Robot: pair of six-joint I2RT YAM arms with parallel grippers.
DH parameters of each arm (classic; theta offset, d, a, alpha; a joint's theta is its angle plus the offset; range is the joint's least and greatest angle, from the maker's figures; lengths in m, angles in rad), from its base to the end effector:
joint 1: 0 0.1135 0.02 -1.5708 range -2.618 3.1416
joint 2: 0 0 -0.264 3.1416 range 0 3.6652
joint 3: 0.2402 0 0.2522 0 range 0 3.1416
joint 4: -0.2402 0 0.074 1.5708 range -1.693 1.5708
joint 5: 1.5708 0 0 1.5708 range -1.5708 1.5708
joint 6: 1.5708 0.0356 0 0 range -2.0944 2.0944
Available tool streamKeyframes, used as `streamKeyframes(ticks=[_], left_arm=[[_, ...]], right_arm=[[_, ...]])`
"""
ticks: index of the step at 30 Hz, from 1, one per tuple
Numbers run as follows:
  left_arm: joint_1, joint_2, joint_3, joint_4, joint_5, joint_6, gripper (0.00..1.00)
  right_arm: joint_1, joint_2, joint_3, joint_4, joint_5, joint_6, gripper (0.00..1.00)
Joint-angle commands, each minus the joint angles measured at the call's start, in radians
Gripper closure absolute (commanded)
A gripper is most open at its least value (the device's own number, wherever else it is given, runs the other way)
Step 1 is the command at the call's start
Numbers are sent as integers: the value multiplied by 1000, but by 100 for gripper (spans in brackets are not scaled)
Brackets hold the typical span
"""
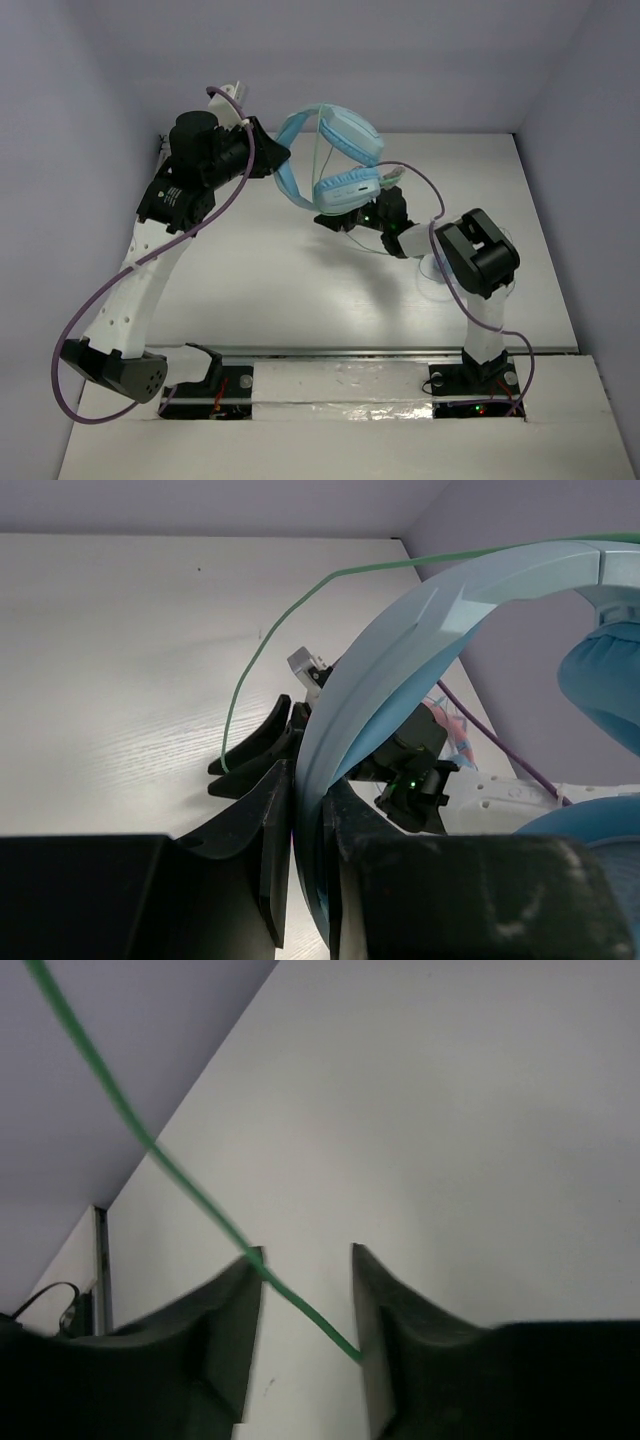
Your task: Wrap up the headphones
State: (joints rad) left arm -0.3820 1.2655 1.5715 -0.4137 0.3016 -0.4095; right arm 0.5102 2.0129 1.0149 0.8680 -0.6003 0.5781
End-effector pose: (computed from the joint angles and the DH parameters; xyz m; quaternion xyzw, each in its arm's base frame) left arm 0.2406 -0.1080 0.4847 0.0902 0.7370 -0.3578 0.5663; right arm 0.3555 0.2220 0.1654 -0.1706 0.7242 0.5164 0.4241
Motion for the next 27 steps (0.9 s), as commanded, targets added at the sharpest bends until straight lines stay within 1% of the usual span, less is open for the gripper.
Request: streamKeyframes(ticks=[1,3,4,5,6,7,9,10,11,14,15,16,17,18,19,21,22,23,24,25,27], left_arm=[[3,-22,79,85,-31,-35,100],[3,-11,93,79,-67,-29,100],[3,1,104,73,-108,-29,100],[3,6,107,75,-128,-29,100],[12,11,105,81,-146,-32,100],[12,17,95,104,-189,-43,100],[25,26,81,124,-231,-57,100],[44,34,61,156,-252,-80,100],[57,35,49,174,-251,-95,100],[115,46,-8,252,-231,-156,100],[127,49,-22,268,-229,-166,100],[140,57,-37,283,-249,-172,100],[161,58,-45,286,-265,-178,100],[161,60,-54,294,-281,-183,100],[173,60,-76,306,-329,-186,100],[173,61,-97,323,-357,-193,100],[173,67,-111,331,-389,-192,100],[173,74,-114,328,-403,-189,100],[173,80,-116,325,-416,-186,100],[173,89,-119,317,-438,-175,100],[173,95,-126,305,-447,-166,100]], right_arm=[[-4,1,-1,80,-56,25,64],[-4,-18,-36,117,-72,48,85],[-4,-32,-62,164,-70,63,89],[7,-45,-100,173,-70,78,92],[17,-57,-111,169,-64,78,98],[17,-89,-122,145,-58,78,100],[53,-129,-160,109,-21,60,100],[74,-170,-171,45,-12,37,100],[74,-189,-171,7,-1,26,100],[142,-270,-190,-133,52,-32,100],[184,-293,-196,-171,95,-47,100],[207,-316,-211,-241,115,-63,100],[227,-339,-220,-270,131,-78,100],[246,-383,-231,-294,161,-81,100],[279,-405,-249,-338,175,-83,100],[310,-460,-262,-383,203,-83,100],[327,-480,-265,-441,218,-84,100],[365,-503,-266,-475,235,-96,100],[384,-526,-265,-507,279,-103,100],[402,-578,-263,-574,301,-107,100],[439,-630,-259,-644,347,-119,100]])
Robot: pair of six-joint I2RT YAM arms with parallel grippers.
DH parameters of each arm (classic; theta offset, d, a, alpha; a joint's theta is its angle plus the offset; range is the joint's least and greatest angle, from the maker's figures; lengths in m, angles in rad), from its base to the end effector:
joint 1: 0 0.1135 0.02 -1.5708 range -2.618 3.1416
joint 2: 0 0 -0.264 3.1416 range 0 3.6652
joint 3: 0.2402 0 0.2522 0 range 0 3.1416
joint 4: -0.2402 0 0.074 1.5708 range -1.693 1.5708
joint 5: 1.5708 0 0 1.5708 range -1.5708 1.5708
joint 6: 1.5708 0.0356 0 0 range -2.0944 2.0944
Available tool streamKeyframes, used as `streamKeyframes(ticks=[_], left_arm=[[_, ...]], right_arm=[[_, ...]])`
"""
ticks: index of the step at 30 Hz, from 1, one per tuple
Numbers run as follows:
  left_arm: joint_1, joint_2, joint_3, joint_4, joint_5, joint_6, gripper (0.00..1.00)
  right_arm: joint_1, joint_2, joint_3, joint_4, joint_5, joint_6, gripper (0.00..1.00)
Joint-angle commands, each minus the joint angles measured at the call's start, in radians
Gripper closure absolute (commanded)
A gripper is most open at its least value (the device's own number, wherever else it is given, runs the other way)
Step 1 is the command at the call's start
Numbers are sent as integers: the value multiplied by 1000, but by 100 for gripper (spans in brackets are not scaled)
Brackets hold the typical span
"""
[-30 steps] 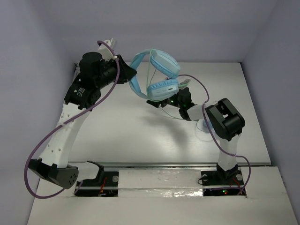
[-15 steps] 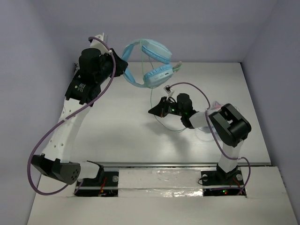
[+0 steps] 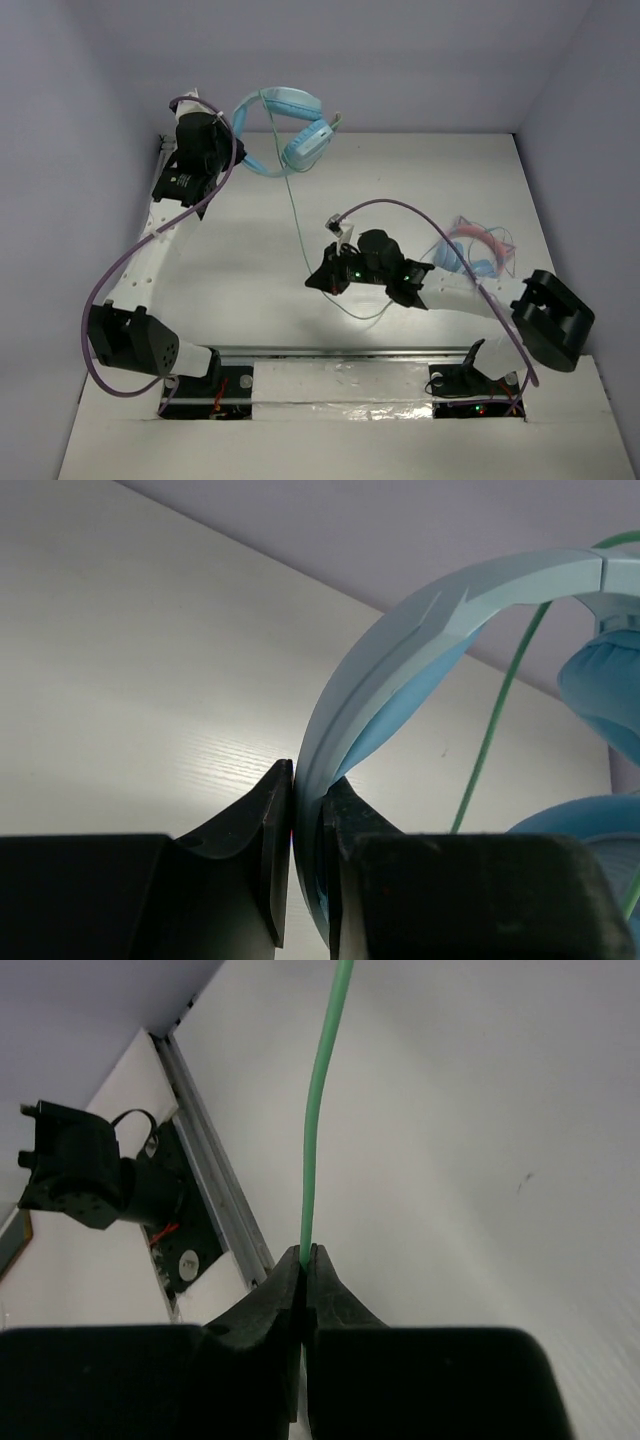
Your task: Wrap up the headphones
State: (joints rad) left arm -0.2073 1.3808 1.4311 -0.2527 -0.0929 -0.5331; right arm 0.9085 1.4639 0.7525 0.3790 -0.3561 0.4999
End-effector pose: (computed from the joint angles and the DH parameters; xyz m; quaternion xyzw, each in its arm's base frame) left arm 0.3128 -0.0624 0.4230 -0.1545 0.7591 -0.1949 0.6016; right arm 0.1858 0.2584 0.2265 -0.2633 0.7639 0.4797 0.3420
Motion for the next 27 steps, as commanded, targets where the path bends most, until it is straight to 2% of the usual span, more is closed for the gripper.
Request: streamKeyframes(ticks=[1,6,12,17,19,23,27], left_arm=[[-1,-22,0,141,-57,-33,100],[-1,-20,-30,113,-62,-4,100],[-10,-3,-73,76,-99,42,100],[-127,12,-100,-16,-243,110,100],[-190,23,-98,-74,-275,145,100],[-277,50,-115,-167,-306,211,100],[-346,47,-165,-210,-269,281,100]], right_arm=[[52,-136,5,-219,120,-44,100],[89,-264,80,-455,204,-86,100],[99,-310,198,-629,235,-124,100],[108,-301,339,-768,247,-199,100],[109,-278,376,-833,316,-231,100],[109,-255,449,-868,377,-282,100],[109,-229,508,-900,448,-316,100]])
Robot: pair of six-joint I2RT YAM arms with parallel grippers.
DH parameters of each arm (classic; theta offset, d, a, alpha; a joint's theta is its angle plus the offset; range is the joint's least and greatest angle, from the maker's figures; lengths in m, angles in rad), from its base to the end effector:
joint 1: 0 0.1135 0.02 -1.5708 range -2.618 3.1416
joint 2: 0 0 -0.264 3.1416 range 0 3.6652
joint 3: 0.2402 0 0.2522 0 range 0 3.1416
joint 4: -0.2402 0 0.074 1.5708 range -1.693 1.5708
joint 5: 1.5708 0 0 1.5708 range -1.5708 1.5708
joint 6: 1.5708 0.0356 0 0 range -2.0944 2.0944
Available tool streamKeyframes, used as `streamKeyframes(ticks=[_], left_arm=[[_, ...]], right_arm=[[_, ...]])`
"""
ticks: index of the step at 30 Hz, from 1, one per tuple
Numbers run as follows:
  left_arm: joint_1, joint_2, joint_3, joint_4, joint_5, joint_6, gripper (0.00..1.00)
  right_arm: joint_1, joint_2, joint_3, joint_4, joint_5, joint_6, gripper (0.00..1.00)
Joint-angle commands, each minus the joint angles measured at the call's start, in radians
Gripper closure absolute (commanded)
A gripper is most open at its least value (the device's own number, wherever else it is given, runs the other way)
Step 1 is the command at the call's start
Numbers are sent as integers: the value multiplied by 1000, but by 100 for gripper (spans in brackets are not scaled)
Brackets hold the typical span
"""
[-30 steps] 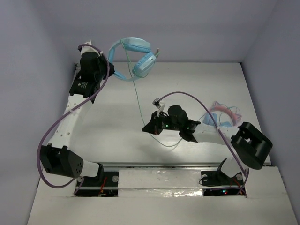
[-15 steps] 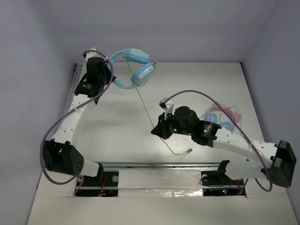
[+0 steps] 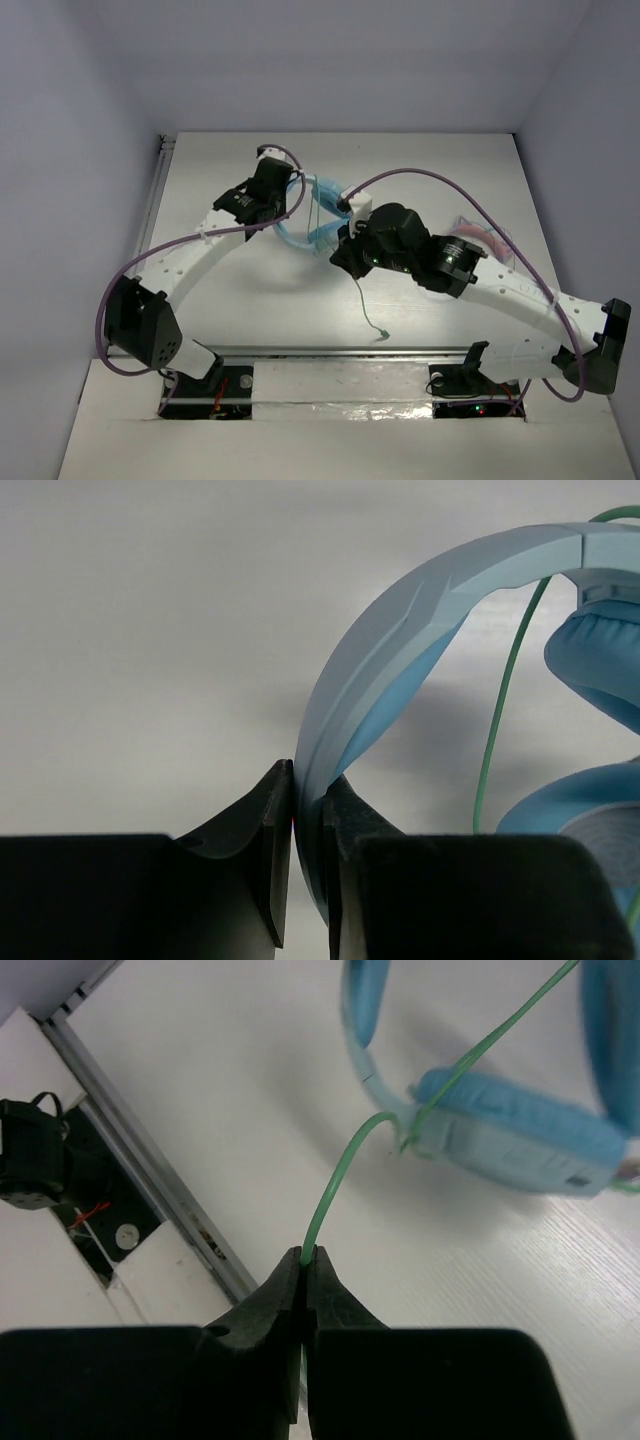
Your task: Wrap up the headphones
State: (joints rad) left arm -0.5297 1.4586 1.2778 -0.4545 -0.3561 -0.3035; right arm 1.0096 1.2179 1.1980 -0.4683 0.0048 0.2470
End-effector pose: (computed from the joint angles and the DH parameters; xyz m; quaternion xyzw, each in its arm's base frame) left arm 0.2899 -0.1553 0.3271 0.0198 0.8819 -0.0350 0.4698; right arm 0.1447 0.2299 0.3649 -0.3178 0.7959 0.3012 0.4181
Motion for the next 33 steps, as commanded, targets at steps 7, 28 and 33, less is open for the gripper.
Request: streamKeyframes(ticks=[7,28,33], left_arm=[[-81,-101,-101,-30,92,101,100],[-81,-244,-265,42,451,153,100],[-81,-271,-270,60,534,162,100]], right_arm=[[7,72,144,-90,240,-115,100],[-187,172,81,166,488,-181,100],[-267,195,61,230,432,-170,90]])
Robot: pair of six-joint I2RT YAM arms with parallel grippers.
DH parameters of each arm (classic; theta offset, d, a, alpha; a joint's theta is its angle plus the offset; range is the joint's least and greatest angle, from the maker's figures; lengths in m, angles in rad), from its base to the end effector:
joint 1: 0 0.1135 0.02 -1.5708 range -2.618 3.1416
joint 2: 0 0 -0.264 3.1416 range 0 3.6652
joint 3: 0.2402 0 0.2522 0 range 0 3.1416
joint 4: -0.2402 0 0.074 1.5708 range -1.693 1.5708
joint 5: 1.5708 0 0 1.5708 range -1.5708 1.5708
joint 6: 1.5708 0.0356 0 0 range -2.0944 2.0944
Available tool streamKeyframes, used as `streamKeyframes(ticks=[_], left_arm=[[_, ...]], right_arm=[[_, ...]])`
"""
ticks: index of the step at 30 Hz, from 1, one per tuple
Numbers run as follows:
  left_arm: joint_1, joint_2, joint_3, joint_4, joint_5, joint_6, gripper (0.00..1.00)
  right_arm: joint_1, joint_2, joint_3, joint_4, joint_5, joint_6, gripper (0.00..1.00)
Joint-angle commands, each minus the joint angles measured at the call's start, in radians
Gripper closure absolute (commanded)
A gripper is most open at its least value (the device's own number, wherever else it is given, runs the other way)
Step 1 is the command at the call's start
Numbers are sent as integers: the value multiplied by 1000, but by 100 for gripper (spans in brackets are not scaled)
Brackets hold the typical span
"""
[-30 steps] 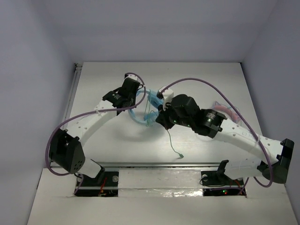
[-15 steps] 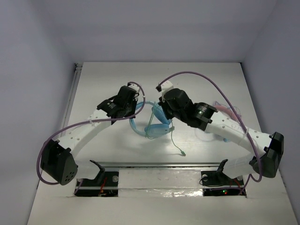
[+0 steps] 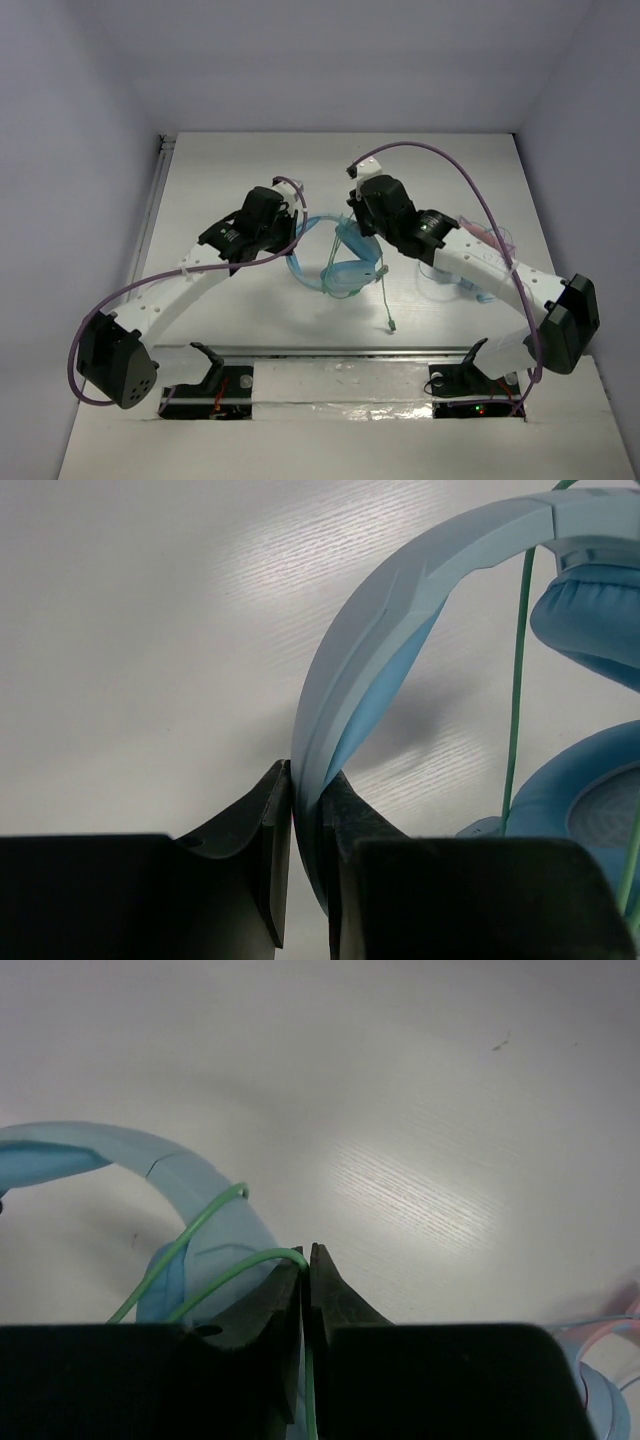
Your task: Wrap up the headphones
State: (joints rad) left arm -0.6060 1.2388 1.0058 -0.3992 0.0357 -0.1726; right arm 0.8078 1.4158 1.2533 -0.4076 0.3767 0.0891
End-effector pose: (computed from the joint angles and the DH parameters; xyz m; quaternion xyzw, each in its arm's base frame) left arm 0.2249 -0.1574 0.3001 0.1996 0.8692 -0.1864 0.4123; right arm 0.2312 0.2228 0.3361 -0.2190 0.8384 0.0563 0.4959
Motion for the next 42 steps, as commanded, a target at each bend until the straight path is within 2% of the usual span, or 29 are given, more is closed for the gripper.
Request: streamKeyframes(ticks=[1,7,12,16,18,19,21,22,23,26,29,35,37,39,41,42], left_arm=[[-5,-50,5,-6,133,31,100],[-5,-42,39,-41,60,27,100],[-5,-32,54,-47,111,47,100],[-5,-38,63,-33,177,41,100],[-5,-48,79,-27,207,35,100],[-5,-52,85,-24,233,33,100],[5,-52,105,-26,236,22,100],[5,-53,112,-32,240,22,100],[5,-56,125,-30,247,18,100],[14,-67,146,-18,273,10,100],[14,-65,174,-29,262,4,100],[14,-35,226,-150,110,24,100],[14,-29,258,-196,67,36,100],[14,-24,305,-222,72,42,100],[14,-21,341,-245,92,45,100],[14,-21,378,-247,104,44,100]], right_arm=[[-65,8,9,176,54,-12,88],[-101,28,9,174,47,-2,77],[-162,44,6,193,-1,21,71],[-196,52,-14,239,-97,40,71],[-226,55,-37,279,-200,49,66],[-239,55,-41,295,-313,51,65],[-271,37,-66,335,-424,78,65],[-283,25,-78,360,-477,86,67],[-298,11,-90,400,-599,90,68],[-334,12,-143,544,-752,124,78],[-343,46,-186,638,-812,164,78],[-361,54,-259,775,-832,207,70],[-374,73,-258,817,-860,222,64],[-403,98,-241,837,-941,224,53],[-414,153,-209,834,-1080,221,49],[-427,172,-177,828,-1122,206,44]])
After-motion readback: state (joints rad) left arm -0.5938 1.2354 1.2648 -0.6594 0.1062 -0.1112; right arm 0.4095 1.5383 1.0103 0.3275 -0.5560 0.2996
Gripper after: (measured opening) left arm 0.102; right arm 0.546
